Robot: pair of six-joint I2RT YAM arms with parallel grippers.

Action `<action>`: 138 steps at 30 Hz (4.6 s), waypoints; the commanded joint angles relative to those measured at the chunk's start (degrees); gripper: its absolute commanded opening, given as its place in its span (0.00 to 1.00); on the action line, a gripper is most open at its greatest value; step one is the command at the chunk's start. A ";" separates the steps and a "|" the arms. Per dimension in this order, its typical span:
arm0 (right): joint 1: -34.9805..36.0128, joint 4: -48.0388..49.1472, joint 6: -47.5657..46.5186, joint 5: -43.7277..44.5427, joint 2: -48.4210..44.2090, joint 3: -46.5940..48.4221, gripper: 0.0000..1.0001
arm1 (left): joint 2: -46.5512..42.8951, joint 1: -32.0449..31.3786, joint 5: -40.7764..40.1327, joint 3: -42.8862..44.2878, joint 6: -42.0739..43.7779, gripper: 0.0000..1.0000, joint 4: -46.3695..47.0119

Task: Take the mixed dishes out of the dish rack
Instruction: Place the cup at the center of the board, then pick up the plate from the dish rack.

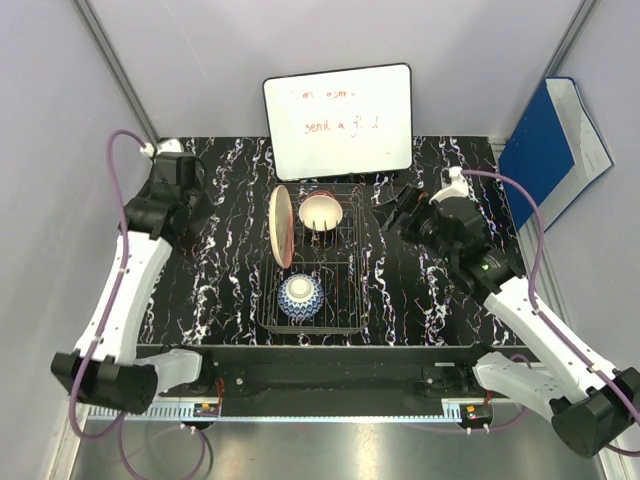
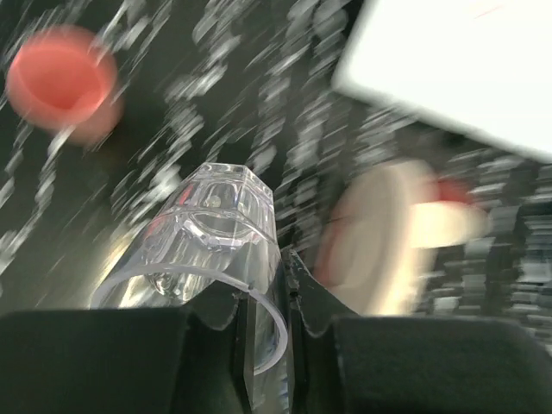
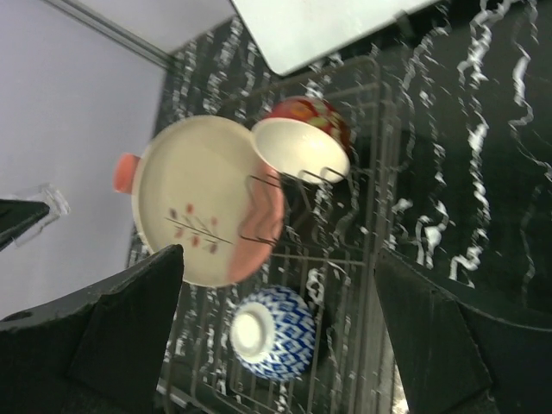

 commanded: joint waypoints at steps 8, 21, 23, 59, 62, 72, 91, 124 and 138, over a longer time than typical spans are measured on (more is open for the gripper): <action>0.00 -0.36 -1.82 1.68 -2.07 -6.50 1.00 | 5.19 14.30 -0.85 -13.62 2.80 0.00 1.30; 0.08 1.84 -1.73 0.62 -2.77 -11.33 1.00 | 16.70 30.04 5.32 -17.32 1.04 0.00 9.13; 0.00 1.84 -1.99 0.71 -2.68 -11.42 1.00 | 19.07 31.62 6.37 -16.53 1.04 0.00 9.05; 0.00 2.45 -4.10 -0.26 1.36 -10.64 1.00 | 19.01 33.74 4.80 -0.98 -5.02 0.71 -2.29; 0.00 1.84 -4.54 -0.17 2.50 -9.40 1.00 | 14.18 31.72 3.21 1.23 -6.60 0.76 -5.27; 0.00 0.34 -5.42 -0.26 5.40 -5.01 1.00 | -4.02 5.64 -4.79 2.39 -6.35 0.86 -3.27; 0.08 -4.40 -4.89 3.00 3.73 -5.36 1.00 | 19.08 -20.67 -17.45 0.61 -0.28 0.86 7.20; 0.08 -3.17 -4.72 2.38 5.58 -6.24 1.00 | 18.39 -20.67 -13.14 4.63 4.46 0.00 8.17; 0.08 -3.08 -4.54 2.81 3.91 -5.45 1.00 | 11.36 -20.58 1.74 20.30 7.63 0.00 5.52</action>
